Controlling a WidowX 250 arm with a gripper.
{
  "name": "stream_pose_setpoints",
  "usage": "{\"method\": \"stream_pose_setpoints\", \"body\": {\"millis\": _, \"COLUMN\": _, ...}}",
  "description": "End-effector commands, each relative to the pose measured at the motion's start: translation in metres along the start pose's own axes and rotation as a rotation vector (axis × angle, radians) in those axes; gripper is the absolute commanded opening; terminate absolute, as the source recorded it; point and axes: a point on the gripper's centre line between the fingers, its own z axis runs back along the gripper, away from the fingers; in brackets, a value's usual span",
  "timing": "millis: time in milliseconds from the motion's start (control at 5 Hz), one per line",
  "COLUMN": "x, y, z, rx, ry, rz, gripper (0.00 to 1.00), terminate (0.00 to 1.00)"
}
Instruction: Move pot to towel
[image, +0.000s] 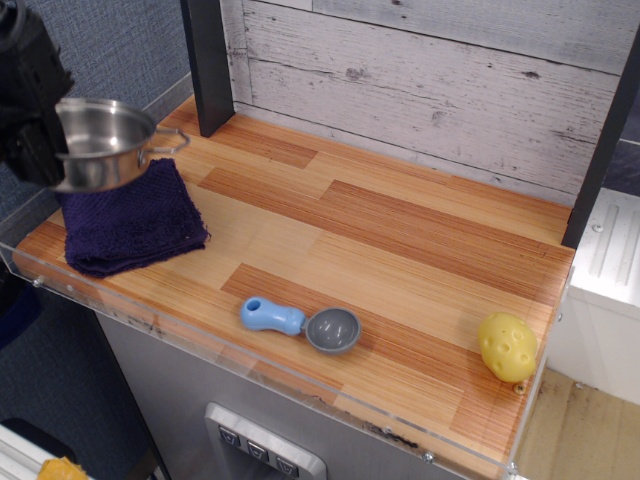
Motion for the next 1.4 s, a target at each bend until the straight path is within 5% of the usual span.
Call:
{"method": "stream_pose_setpoints", "body": {"millis": 0, "x": -0.007, "y": 0.012, "z": -0.024, "rx": -0.012, "ry": 0.025, "rz": -0.035, "gripper": 0.00, "terminate": 0.00}}
{"method": "stream_pose_setpoints", "body": {"millis": 400, "x": -0.001, "y": 0.029, "z": -0.059, "rx": -0.029, "ry": -0.004, "rz": -0.080, "gripper": 0.00, "terminate": 0.00}}
{"method": "stream_pose_setpoints", "body": {"millis": 800, "x": 0.011, "y": 0.030, "z": -0.068, "rx": -0.029, "ry": -0.024, "rz": -0.090, "gripper": 0.00, "terminate": 0.00}}
{"method": "stream_pose_setpoints", "body": {"millis": 1000, "x": 0.010, "y": 0.027, "z": -0.064, "rx": -0.045, "ry": -0.056, "rz": -0.052, "gripper": 1.00, "terminate": 0.00}}
{"method": "stream_pose_setpoints", "body": {"millis": 1200, "x": 0.011, "y": 0.025, "z": -0.062, "rx": -0.062, "ry": -0.059, "rz": -0.047, "gripper": 1.00, "terminate": 0.00}}
